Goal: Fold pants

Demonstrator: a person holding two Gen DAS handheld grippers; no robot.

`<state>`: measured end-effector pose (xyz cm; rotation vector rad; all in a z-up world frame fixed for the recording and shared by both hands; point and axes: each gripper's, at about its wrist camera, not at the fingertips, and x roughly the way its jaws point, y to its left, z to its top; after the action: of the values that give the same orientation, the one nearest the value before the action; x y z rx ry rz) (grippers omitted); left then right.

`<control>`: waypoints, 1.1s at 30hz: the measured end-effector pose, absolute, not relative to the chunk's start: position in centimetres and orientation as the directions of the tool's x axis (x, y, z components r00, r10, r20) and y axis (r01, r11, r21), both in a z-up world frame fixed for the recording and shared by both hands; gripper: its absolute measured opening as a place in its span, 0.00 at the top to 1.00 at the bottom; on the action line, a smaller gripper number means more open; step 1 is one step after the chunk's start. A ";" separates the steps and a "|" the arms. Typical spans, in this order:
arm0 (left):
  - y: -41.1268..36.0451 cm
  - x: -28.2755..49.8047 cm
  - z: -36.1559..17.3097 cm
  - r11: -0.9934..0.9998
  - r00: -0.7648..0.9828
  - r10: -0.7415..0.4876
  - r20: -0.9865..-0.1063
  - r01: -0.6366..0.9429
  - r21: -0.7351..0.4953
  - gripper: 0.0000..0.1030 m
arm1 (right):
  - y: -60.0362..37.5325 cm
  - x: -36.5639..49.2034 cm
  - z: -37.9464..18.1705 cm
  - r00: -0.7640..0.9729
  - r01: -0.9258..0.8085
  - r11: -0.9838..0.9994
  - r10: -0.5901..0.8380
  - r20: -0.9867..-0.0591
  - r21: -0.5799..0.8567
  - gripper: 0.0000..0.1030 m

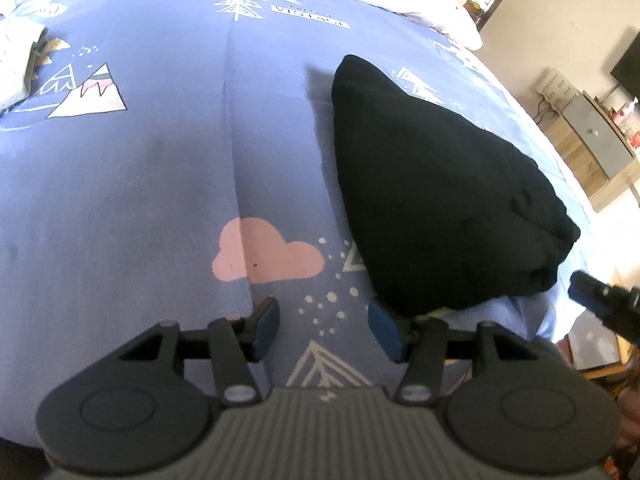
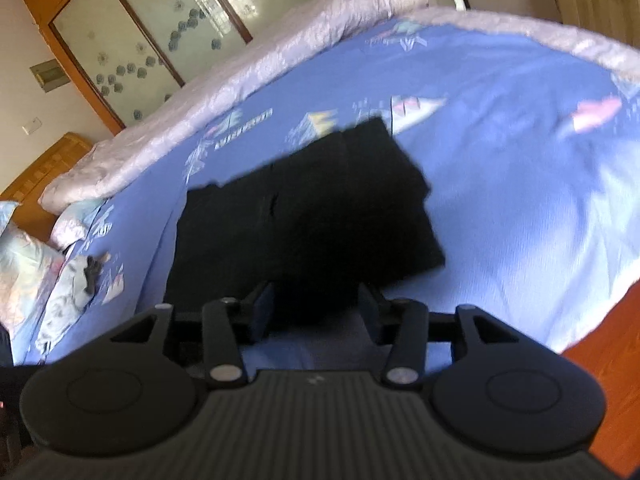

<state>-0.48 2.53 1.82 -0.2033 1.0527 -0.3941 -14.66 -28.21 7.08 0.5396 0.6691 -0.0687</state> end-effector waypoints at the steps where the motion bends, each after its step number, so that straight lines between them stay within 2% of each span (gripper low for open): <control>1: 2.3 -0.6 1.8 0.915 0.437 -0.403 -0.804 0.224 -0.336 0.49 | -27.9 -14.7 6.6 0.779 0.231 0.863 0.112 -0.617 0.449 0.51; 5: 1.7 -1.0 1.8 0.924 0.443 -0.378 -0.813 0.237 -0.300 0.48 | -27.2 -13.7 5.7 0.747 0.235 0.871 0.122 -0.653 0.432 0.51; 10: 2.0 -1.0 1.6 0.924 0.445 -0.382 -0.810 0.217 -0.316 0.48 | -27.4 -13.1 4.2 0.705 0.276 0.875 0.098 -0.703 0.398 0.51; 16: 1.4 -1.4 1.6 0.929 0.453 -0.364 -0.814 0.238 -0.284 0.45 | -27.4 -13.6 3.9 0.714 0.260 0.878 0.106 -0.692 0.402 0.50; 29: 1.4 -1.7 1.7 0.930 0.460 -0.363 -0.810 0.237 -0.282 0.45 | -27.2 -13.9 3.6 0.725 0.243 0.882 0.112 -0.680 0.404 0.45; 33: 1.3 -1.7 1.6 0.927 0.458 -0.369 -0.809 0.244 -0.284 0.41 | -27.1 -13.9 3.6 0.725 0.242 0.883 0.111 -0.680 0.403 0.44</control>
<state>-1.73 1.30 1.59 -0.1344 1.0281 -0.3789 -13.90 -27.14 3.63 0.4959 0.7645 -0.0757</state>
